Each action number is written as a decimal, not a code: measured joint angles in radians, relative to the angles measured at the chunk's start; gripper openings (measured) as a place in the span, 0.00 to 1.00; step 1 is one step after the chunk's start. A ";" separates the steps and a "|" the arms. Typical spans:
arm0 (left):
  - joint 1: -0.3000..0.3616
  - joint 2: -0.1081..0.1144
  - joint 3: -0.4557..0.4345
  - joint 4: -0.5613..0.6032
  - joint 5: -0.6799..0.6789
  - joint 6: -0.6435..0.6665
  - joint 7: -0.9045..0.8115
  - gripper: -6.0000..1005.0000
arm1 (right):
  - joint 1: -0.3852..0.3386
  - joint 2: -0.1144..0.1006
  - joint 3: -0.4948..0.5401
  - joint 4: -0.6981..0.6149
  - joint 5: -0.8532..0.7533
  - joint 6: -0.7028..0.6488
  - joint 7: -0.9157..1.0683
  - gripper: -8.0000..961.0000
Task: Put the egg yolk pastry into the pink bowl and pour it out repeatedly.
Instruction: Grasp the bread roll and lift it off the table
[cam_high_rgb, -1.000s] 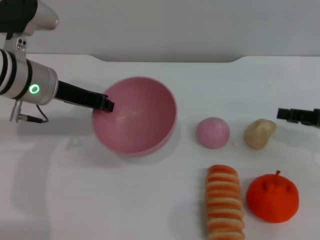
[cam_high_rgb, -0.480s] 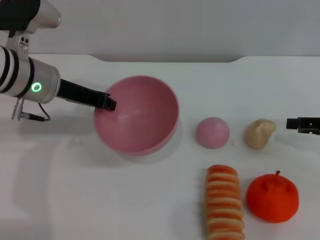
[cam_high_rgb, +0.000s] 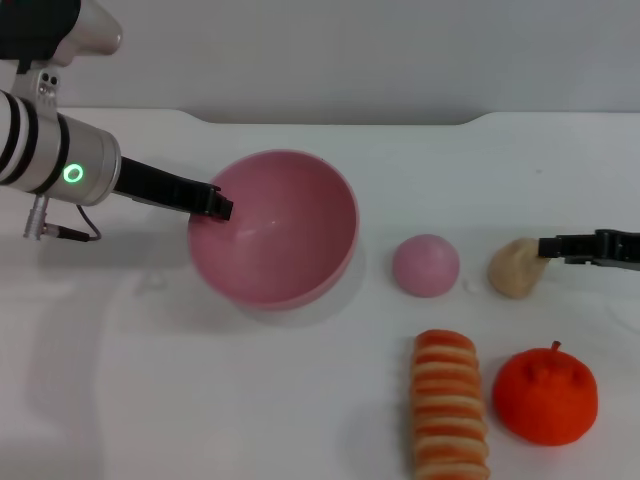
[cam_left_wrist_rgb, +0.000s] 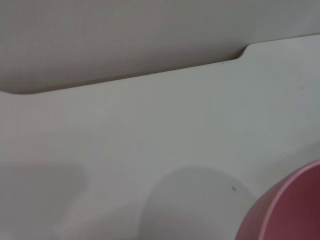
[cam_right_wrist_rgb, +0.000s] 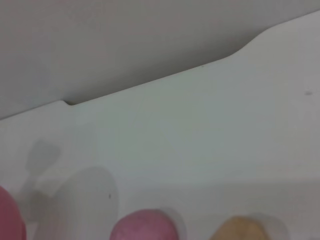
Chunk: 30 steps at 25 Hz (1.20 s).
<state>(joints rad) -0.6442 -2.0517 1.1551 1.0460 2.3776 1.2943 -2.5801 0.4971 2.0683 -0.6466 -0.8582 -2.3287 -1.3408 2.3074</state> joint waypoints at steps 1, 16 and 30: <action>0.000 0.000 0.000 0.000 0.000 -0.001 0.000 0.01 | 0.005 0.000 -0.009 0.006 0.000 0.007 0.000 0.56; -0.002 -0.001 0.000 0.000 0.000 -0.006 0.005 0.01 | 0.022 -0.002 -0.052 0.028 -0.045 0.049 0.024 0.56; -0.002 -0.002 0.001 0.000 0.000 -0.006 0.009 0.01 | 0.078 0.002 -0.063 0.119 -0.042 0.152 0.014 0.56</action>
<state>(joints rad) -0.6458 -2.0534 1.1558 1.0458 2.3777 1.2885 -2.5710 0.5750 2.0699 -0.7096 -0.7389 -2.3707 -1.1890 2.3216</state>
